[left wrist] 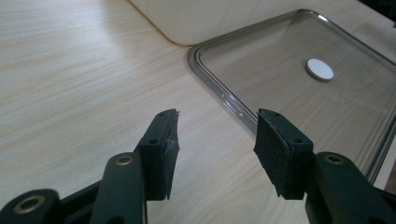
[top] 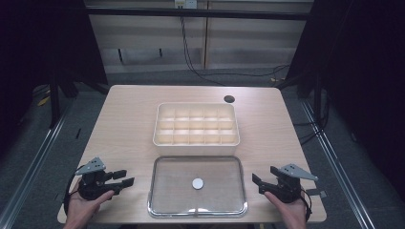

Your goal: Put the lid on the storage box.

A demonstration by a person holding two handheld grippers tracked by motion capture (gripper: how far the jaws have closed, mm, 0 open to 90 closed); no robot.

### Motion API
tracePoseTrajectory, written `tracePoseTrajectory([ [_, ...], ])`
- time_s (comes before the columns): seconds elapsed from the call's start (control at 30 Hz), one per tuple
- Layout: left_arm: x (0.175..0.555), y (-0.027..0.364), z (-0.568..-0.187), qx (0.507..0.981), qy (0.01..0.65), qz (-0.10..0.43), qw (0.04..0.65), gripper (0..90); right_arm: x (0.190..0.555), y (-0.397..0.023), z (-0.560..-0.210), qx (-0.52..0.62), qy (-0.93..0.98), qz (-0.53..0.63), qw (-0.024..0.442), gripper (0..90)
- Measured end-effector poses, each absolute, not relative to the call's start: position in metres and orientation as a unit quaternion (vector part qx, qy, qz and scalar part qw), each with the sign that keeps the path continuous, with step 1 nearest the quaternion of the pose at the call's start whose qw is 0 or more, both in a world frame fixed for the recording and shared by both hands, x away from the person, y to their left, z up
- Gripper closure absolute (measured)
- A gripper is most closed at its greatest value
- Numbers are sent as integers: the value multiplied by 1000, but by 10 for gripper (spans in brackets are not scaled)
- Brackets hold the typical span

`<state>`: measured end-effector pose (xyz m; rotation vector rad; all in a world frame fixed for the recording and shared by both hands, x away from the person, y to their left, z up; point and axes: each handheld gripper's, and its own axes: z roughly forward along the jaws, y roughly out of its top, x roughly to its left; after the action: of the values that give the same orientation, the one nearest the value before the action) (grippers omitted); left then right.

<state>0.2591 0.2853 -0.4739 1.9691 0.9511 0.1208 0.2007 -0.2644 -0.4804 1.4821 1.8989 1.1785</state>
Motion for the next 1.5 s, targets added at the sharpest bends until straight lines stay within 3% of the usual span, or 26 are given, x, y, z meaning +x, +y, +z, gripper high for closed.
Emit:
tracePoseTrajectory([
  [0.3,257,280,-473,813,377,40,442,461,199,-263,-474,535,688,432,230,210],
  [0.43,259,279,-473,815,383,26,435,369,198,-261,-470,533,691,436,219,212],
  [0.63,261,274,-470,812,391,23,433,337,197,-251,-461,542,691,436,197,269],
  [0.97,267,265,-464,817,385,33,429,348,215,-236,-455,527,712,431,170,386],
  [1.07,270,262,-462,819,378,33,431,388,223,-228,-453,517,723,428,163,406],
  [1.5,289,243,-452,826,368,34,425,468,250,-212,-444,517,752,391,121,377],
])
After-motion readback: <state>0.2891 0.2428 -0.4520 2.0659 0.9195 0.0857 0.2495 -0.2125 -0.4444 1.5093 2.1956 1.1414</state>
